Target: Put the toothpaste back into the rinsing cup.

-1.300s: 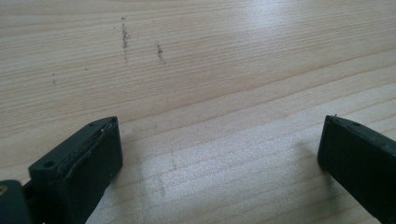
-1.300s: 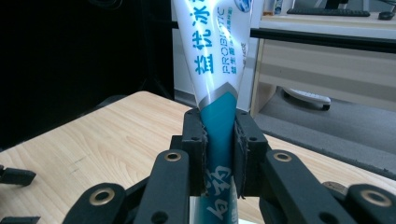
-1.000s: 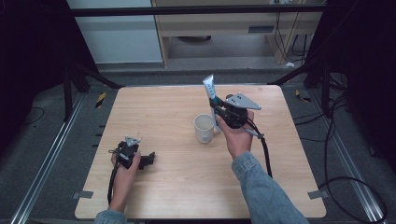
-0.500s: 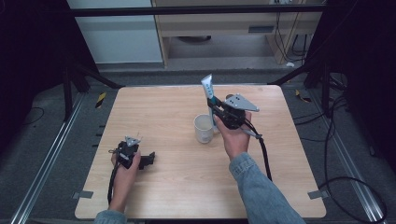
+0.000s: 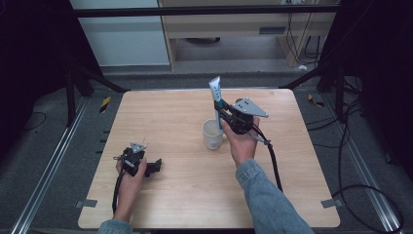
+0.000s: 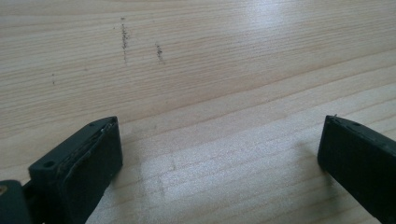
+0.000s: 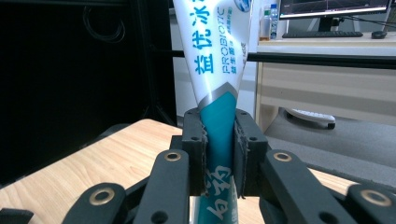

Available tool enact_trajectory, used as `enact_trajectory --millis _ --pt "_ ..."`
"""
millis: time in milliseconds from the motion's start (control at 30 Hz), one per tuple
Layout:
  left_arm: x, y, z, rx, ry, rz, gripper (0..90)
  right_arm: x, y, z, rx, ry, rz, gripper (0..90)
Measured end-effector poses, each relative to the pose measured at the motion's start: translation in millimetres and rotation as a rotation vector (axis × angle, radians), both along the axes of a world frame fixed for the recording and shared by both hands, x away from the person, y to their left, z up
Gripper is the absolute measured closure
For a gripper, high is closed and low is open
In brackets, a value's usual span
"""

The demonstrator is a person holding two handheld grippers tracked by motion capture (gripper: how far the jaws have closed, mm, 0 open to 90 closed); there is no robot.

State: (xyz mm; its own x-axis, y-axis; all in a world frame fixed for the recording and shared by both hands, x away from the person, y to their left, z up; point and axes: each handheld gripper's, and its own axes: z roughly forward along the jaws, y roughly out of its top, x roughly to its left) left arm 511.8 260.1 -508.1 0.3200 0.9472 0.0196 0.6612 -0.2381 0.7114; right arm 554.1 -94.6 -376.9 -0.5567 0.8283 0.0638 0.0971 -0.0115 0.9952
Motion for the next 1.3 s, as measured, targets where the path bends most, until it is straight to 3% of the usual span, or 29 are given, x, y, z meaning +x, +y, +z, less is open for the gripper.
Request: enact_trajectory --millis 567,1133,1300 --pt "0.0 -0.1 0.2 0.001 0.002 0.000 0.0 -0.1 17.4 -5.2 0.041 -0.056 -0.039 77.2" --pt "0.1 -0.2 0.2 0.002 0.002 0.000 0.0 8.6 23.2 -19.5 0.042 -0.049 -0.042 77.1" --pt "0.1 -0.2 0.2 0.001 0.002 0.000 0.0 10.1 22.6 -28.4 0.043 -0.028 -0.047 77.1"
